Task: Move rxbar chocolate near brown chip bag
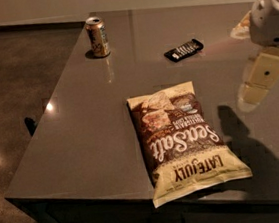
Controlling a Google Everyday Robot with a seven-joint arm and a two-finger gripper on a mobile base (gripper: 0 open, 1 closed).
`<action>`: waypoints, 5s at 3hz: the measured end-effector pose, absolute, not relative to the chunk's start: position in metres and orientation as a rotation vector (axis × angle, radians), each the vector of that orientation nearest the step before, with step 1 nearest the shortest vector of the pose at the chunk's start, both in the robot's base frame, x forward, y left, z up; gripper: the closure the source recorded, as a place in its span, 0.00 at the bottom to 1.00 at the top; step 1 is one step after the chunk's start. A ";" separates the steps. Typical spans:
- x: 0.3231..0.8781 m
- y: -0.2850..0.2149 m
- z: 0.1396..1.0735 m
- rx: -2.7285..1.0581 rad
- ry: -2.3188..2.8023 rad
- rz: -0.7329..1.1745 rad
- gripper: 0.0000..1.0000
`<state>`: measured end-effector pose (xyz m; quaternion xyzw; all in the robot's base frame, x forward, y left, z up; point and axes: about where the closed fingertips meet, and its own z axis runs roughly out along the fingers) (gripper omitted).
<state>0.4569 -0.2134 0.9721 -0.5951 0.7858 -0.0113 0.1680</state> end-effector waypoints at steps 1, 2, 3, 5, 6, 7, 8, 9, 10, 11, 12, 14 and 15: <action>0.495 -0.209 0.965 -1.678 2.216 0.028 0.00; 0.533 -0.207 0.962 -1.677 2.181 0.057 0.00; 0.574 -0.203 0.962 -1.691 2.138 0.058 0.00; 0.644 -0.191 0.947 -1.712 2.124 0.046 0.00; 0.665 -0.194 0.933 -1.643 2.146 0.063 0.00; 0.684 -0.202 0.916 -1.468 2.181 0.120 0.00; 0.700 -0.212 0.900 -1.285 2.209 0.201 0.00; 0.718 -0.222 0.887 -1.088 2.218 0.255 0.00; 0.735 -0.229 0.878 -0.951 2.220 0.260 0.00; 0.748 -0.232 0.871 -0.863 2.226 0.234 0.00; 0.763 -0.235 0.859 -0.782 2.247 0.199 0.00; 0.775 -0.226 0.851 -0.736 2.255 0.196 0.00; 0.776 -0.221 0.849 -0.733 2.260 0.217 0.11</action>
Offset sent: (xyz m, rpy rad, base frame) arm 0.1372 0.0065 -0.0126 0.1225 -0.0271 0.0623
